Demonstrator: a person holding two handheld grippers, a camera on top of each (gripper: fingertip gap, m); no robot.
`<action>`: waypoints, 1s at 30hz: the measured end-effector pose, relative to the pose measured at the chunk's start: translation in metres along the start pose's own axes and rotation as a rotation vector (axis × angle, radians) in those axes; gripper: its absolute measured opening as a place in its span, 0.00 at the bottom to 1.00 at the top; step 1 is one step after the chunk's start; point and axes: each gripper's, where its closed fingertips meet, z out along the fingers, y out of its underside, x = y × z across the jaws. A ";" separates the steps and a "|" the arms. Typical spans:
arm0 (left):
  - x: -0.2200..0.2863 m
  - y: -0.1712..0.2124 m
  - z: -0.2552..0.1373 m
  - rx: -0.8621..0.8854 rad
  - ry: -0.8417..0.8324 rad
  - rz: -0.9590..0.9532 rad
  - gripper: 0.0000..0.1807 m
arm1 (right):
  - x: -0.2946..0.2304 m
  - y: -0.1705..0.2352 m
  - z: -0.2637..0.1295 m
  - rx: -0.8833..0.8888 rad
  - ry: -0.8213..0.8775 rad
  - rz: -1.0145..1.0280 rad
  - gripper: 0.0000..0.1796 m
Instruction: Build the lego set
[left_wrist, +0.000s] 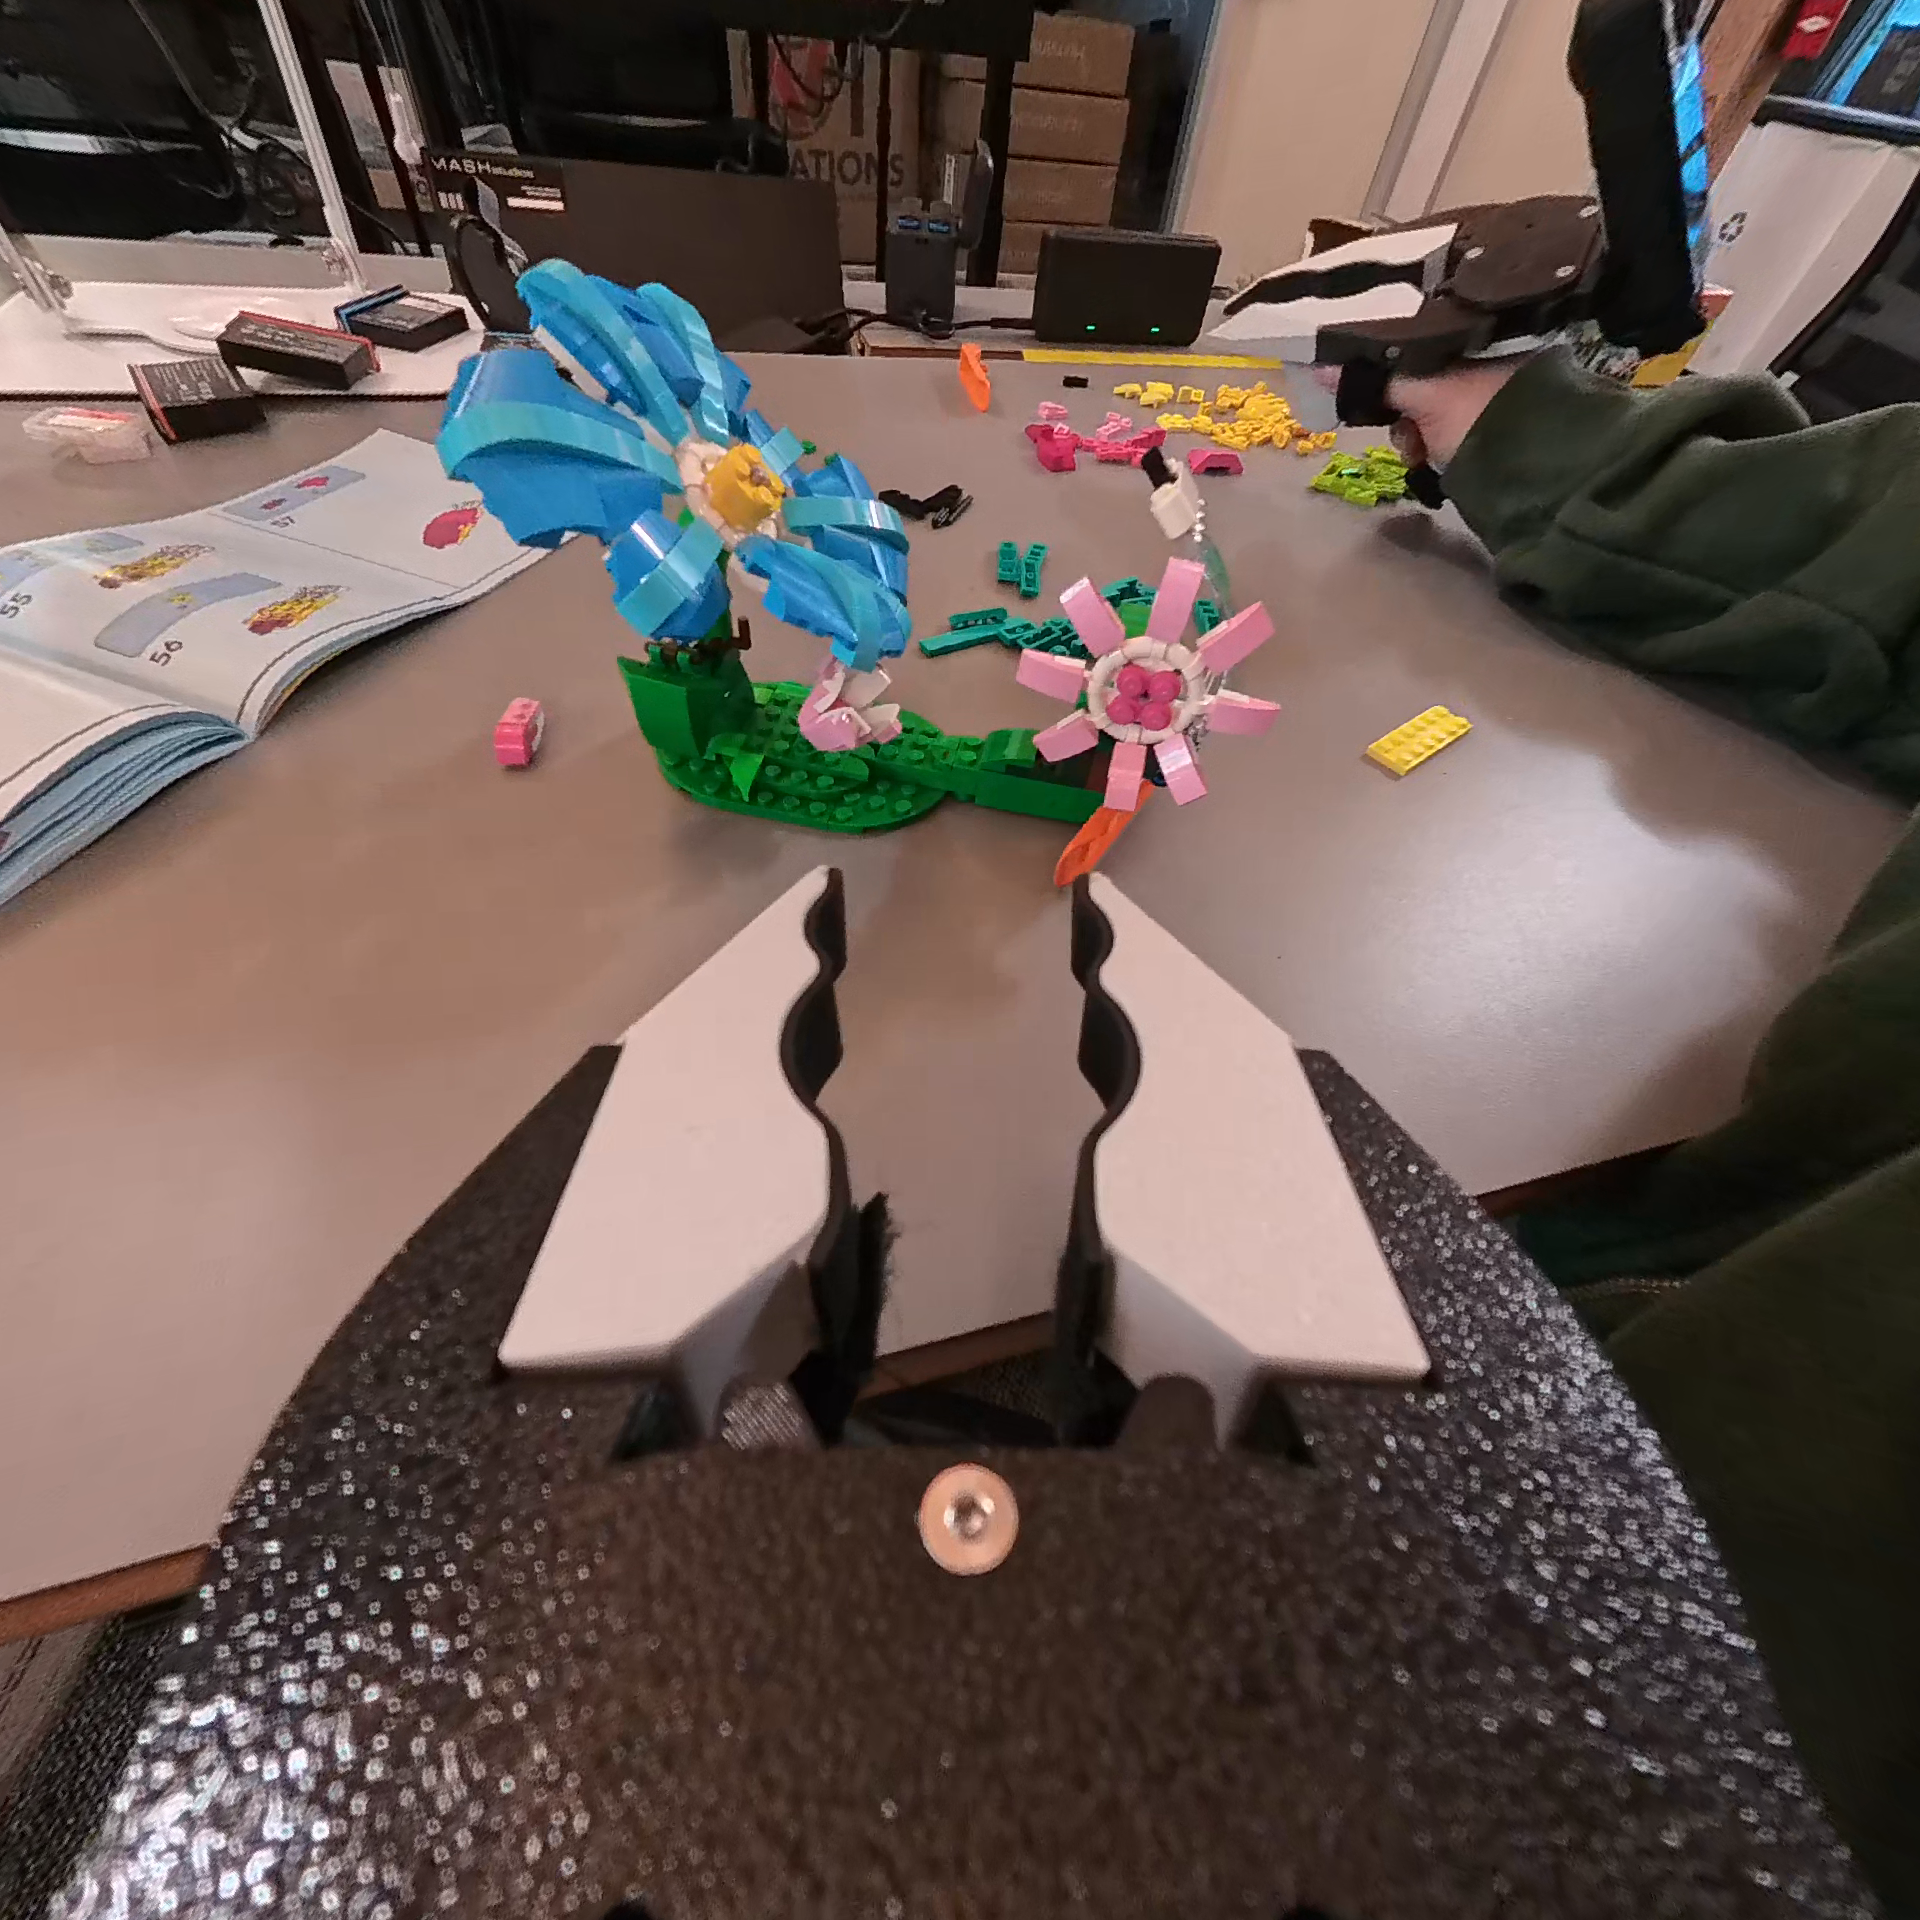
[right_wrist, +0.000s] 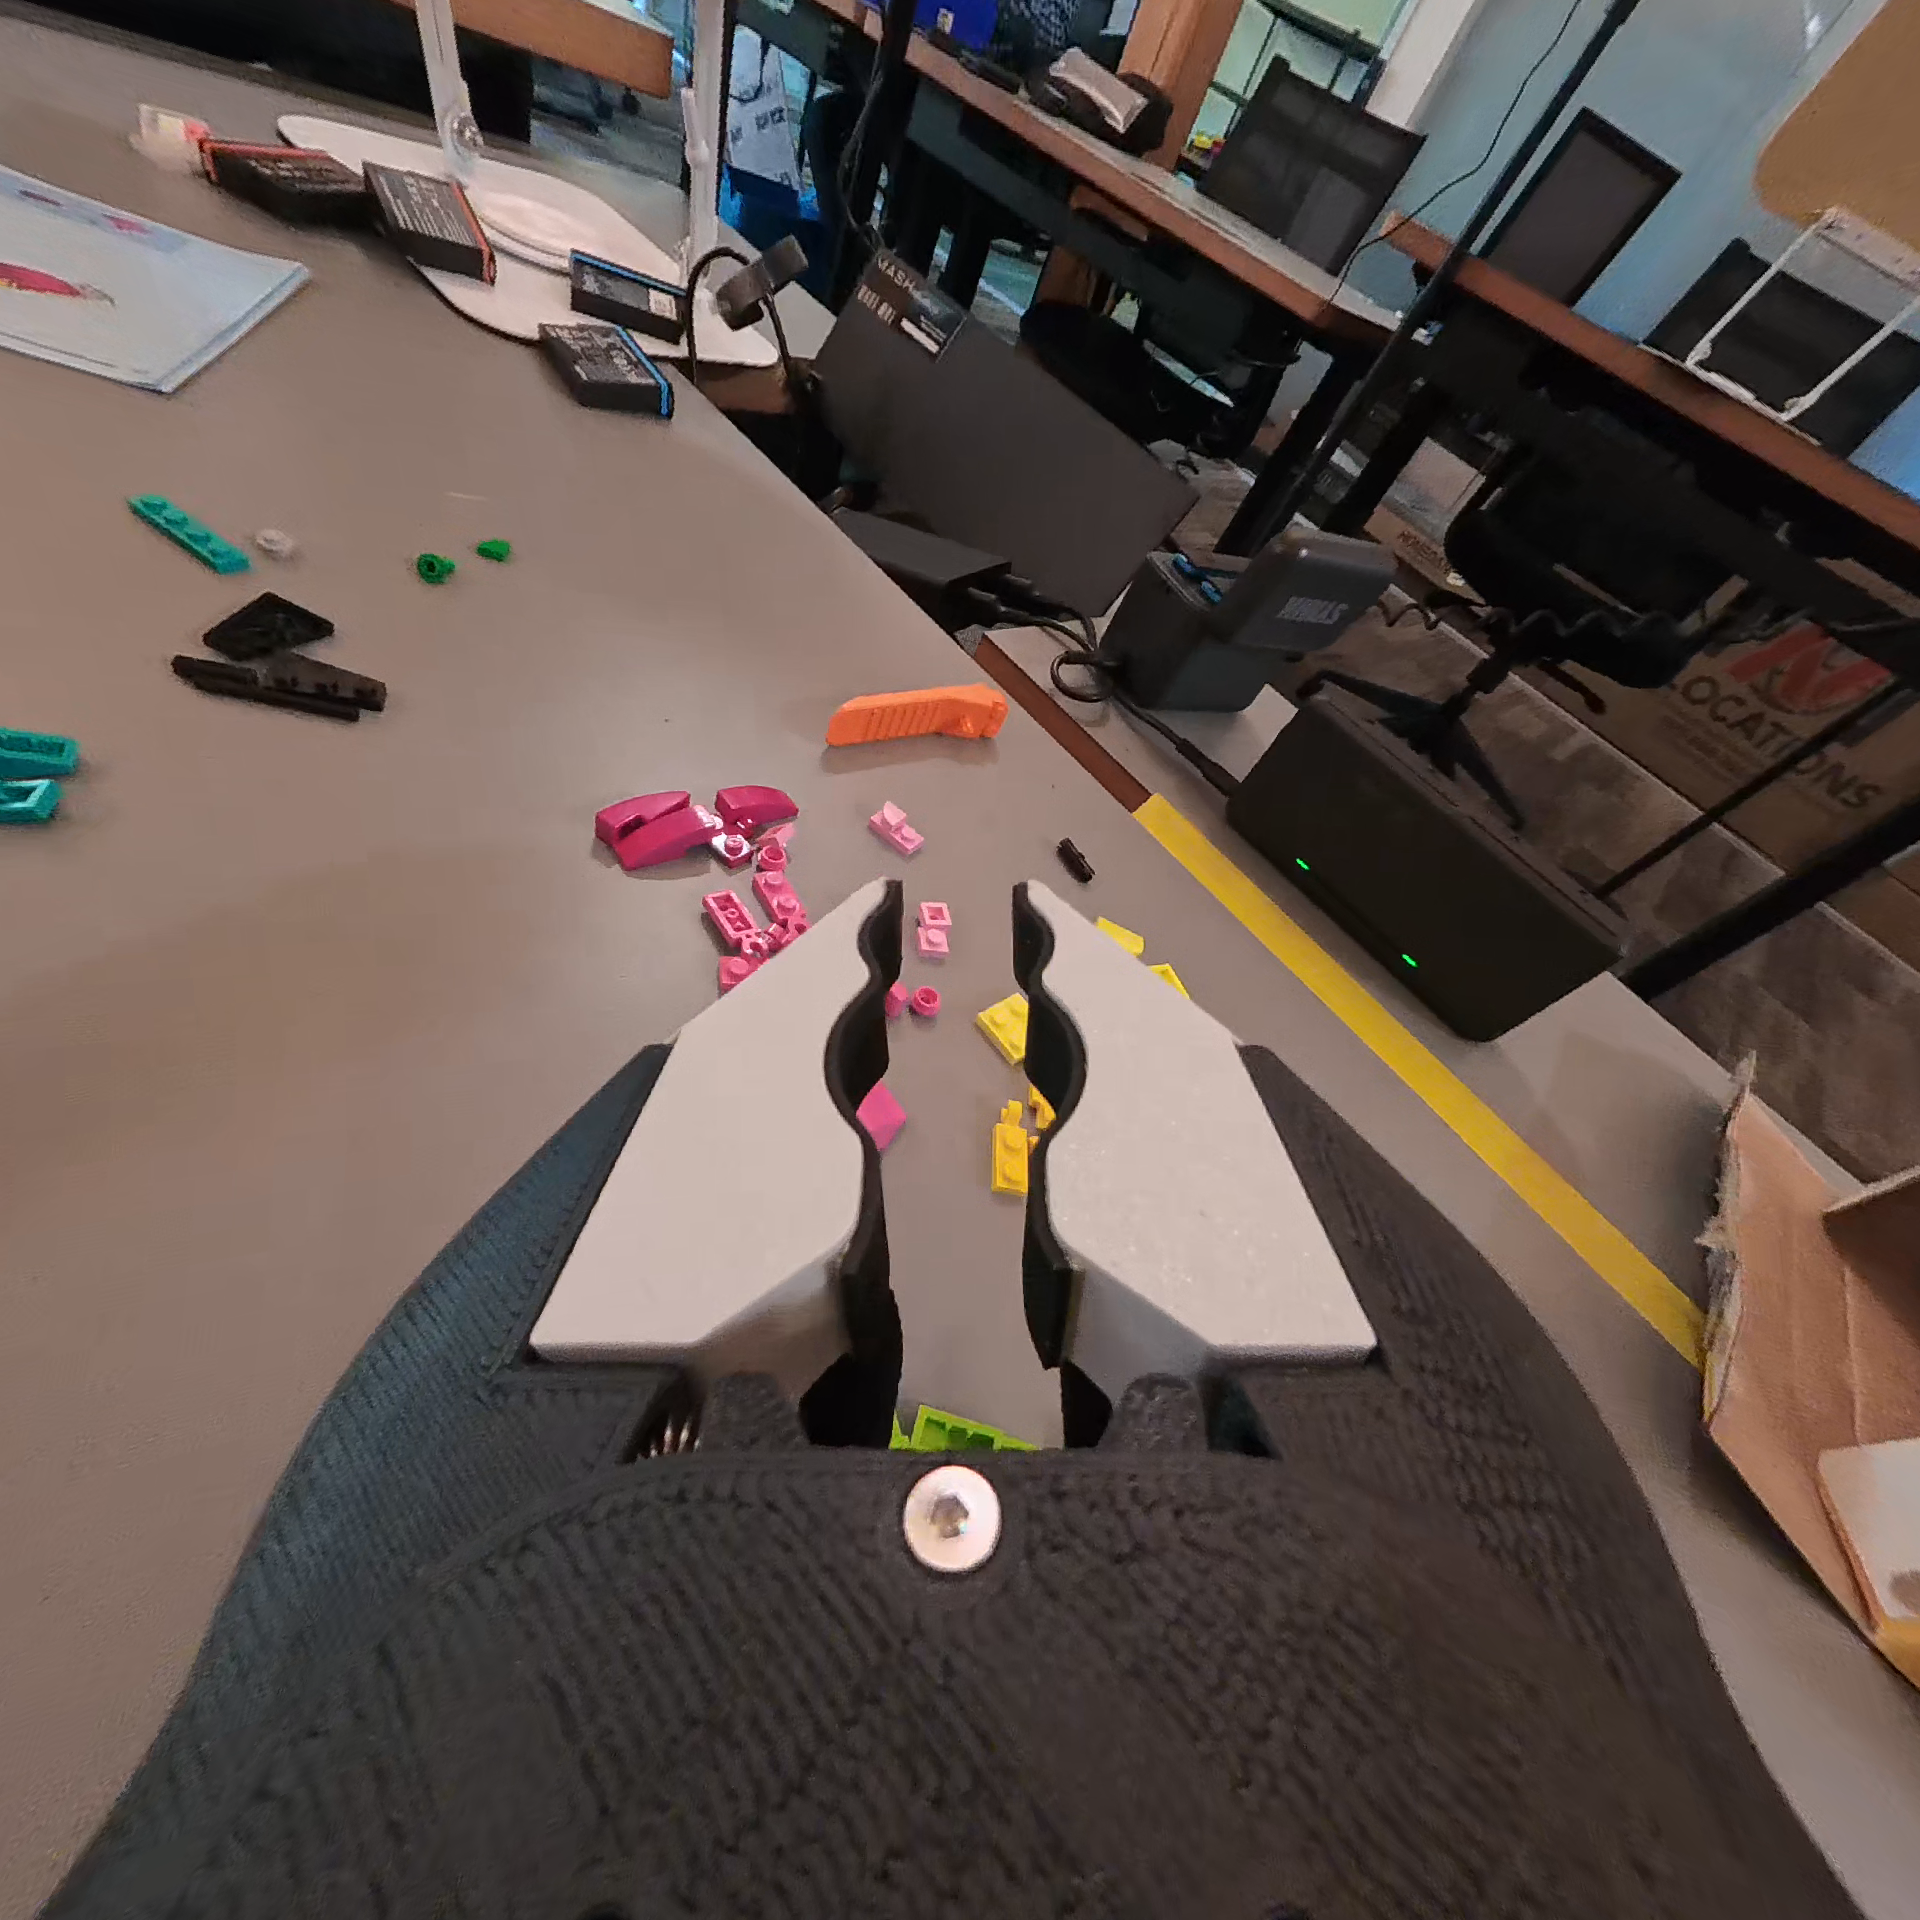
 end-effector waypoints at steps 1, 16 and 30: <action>0.000 0.000 0.000 -0.001 0.001 -0.001 0.23 | 0.001 0.000 0.000 0.001 0.000 0.007 0.11; 0.003 0.004 0.003 -0.014 0.020 -0.009 0.22 | -0.050 0.033 0.013 -0.272 -0.359 0.076 0.09; 0.005 0.001 0.002 -0.009 0.026 -0.007 0.22 | -0.050 0.039 0.027 -0.343 -0.391 0.128 0.13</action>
